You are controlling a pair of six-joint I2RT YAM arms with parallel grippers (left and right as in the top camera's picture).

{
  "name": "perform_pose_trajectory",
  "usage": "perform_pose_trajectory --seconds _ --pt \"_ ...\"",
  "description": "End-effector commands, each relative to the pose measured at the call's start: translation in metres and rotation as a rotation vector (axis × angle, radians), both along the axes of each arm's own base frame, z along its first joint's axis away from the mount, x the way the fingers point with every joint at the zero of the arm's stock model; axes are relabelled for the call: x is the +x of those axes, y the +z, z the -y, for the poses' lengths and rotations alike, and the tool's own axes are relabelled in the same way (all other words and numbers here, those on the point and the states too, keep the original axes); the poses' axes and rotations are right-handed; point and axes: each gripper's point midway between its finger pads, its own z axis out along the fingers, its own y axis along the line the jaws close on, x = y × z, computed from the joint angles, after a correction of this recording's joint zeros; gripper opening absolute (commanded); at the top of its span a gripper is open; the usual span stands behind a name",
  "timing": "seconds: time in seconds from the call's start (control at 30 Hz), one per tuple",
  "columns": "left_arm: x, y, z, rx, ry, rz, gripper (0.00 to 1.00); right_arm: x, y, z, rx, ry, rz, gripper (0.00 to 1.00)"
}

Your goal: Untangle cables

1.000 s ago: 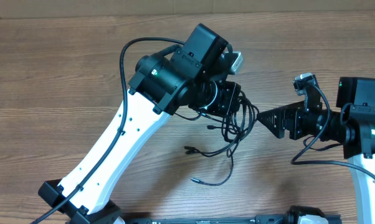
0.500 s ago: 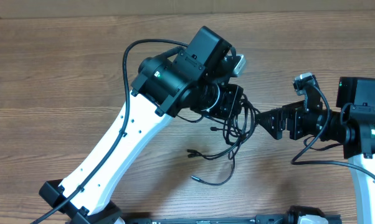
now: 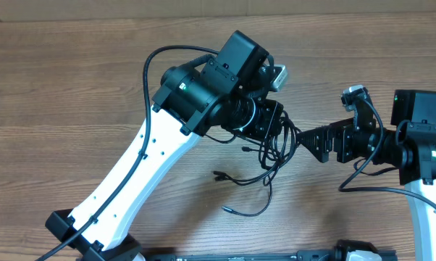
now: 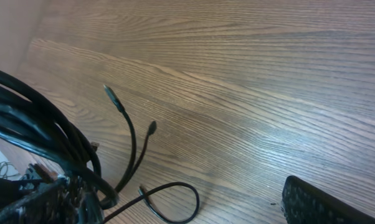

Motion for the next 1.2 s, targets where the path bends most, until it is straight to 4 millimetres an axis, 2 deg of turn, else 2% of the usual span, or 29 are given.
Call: perform_pose_trajectory --seconds 0.0,0.2,0.37,0.53,0.8,0.87,0.97,1.17 --pt "-0.009 0.014 0.002 -0.043 -0.050 0.029 0.04 0.001 -0.001 0.003 -0.017 -0.009 0.006 1.00" --pt "-0.013 0.018 0.006 -0.071 -0.073 0.015 0.04 0.002 -0.001 0.003 -0.019 -0.010 0.006 1.00" --pt "-0.020 0.034 0.021 -0.173 -0.136 0.015 0.04 0.000 0.003 -0.002 0.020 -0.001 0.002 1.00" --pt "-0.024 0.038 0.024 -0.199 -0.154 0.002 0.04 0.003 0.005 -0.001 0.022 -0.007 0.015 1.00" --pt "-0.023 0.036 0.022 -0.188 -0.153 0.009 0.04 0.006 0.007 -0.001 0.021 -0.009 0.031 1.00" --pt "-0.010 0.028 0.013 -0.133 -0.099 0.034 0.04 0.006 0.006 -0.001 0.021 -0.009 0.028 1.00" --pt "-0.002 0.024 0.004 -0.105 -0.062 0.040 0.04 0.005 0.006 -0.001 0.022 -0.009 0.024 1.00" --pt "0.000 0.023 -0.001 -0.103 -0.051 0.022 0.04 0.005 0.006 -0.001 0.022 -0.009 0.025 1.00"
